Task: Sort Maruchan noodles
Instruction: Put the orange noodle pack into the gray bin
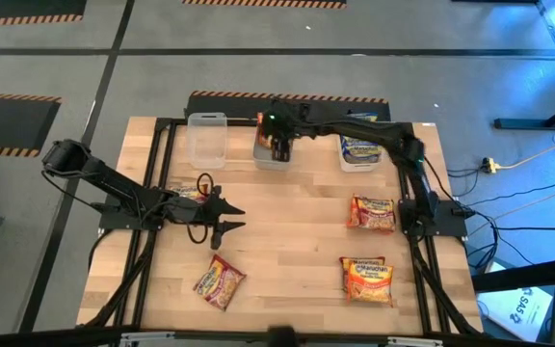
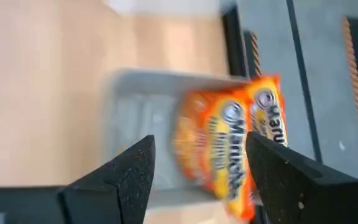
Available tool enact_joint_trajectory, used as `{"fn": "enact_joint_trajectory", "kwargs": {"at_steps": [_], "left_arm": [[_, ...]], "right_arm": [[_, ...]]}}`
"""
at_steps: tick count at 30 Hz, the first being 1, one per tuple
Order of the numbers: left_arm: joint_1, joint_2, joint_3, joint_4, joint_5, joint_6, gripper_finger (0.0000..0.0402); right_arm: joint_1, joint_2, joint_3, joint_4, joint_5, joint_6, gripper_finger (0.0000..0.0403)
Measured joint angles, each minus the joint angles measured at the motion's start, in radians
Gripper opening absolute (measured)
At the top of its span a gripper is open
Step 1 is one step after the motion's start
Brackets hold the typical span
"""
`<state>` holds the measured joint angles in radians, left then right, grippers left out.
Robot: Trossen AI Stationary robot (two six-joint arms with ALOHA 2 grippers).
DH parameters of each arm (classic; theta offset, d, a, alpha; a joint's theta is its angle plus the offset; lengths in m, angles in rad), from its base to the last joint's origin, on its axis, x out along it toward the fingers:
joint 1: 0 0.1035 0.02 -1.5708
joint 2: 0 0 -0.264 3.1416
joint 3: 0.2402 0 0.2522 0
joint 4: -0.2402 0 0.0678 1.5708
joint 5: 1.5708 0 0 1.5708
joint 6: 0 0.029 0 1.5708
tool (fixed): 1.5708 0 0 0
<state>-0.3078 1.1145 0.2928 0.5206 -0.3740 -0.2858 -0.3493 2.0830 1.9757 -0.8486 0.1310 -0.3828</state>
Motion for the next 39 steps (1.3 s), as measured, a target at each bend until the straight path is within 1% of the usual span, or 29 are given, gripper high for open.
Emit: {"fn": "enact_joint_trajectory", "kwargs": {"at_steps": [3,6,8,10,12,16,18,20,22,25,30,34,39], "left_arm": [[0.0,0.0,0.0,0.004,0.0,0.0,0.0158],[0.0,0.0,0.0,0.01,-0.002,-0.023,0.0158],[0.0,0.0,0.0,0.019,-0.001,-0.044,0.0158],[-0.001,0.0,0.0,0.022,0.01,-0.046,0.0158],[-0.001,0.0,0.0,0.022,0.017,-0.05,0.0158],[0.0,0.0,0.0,0.022,0.018,-0.053,0.0158],[0.0,0.0,0.0,0.033,0.019,-0.052,0.0158],[0.0,0.0,0.0,0.049,0.021,-0.047,0.0158],[0.0,0.0,0.0,0.057,0.025,-0.046,0.0158],[0.0,0.001,0.0,0.058,0.025,-0.046,0.0158],[-0.002,0.041,0.009,0.115,0.026,-0.048,0.0158],[-0.018,0.135,0.076,0.12,0.032,-0.037,0.0158],[-0.017,0.294,0.216,0.083,0.049,0.009,0.0158]], "right_arm": [[0.065,-0.078,-0.026,-0.116,-0.04,0.056,0.0236],[0.138,-0.162,-0.1,-0.154,-0.039,0.135,0.0236],[0.194,-0.24,-0.18,-0.144,-0.03,0.19,0.0236],[0.255,-0.307,-0.295,-0.113,-0.019,0.24,0.0236],[0.323,-0.365,-0.436,-0.047,0.007,0.304,0.0236],[0.466,-0.519,-0.724,0.156,0.063,0.46,0.0236],[0.539,-0.572,-0.854,0.239,0.102,0.553,0.0236],[0.611,-0.62,-0.96,0.325,0.143,0.646,0.0236],[0.68,-0.668,-1.033,0.4,0.188,0.728,0.0236],[0.769,-0.702,-1.099,0.402,0.254,0.825,0.0236],[0.881,-0.722,-1.127,0.412,0.372,0.892,0.0236],[0.947,-0.721,-1.127,0.43,0.417,0.896,0.0236],[0.984,-0.73,-1.127,0.389,0.445,0.931,0.0236]]}}
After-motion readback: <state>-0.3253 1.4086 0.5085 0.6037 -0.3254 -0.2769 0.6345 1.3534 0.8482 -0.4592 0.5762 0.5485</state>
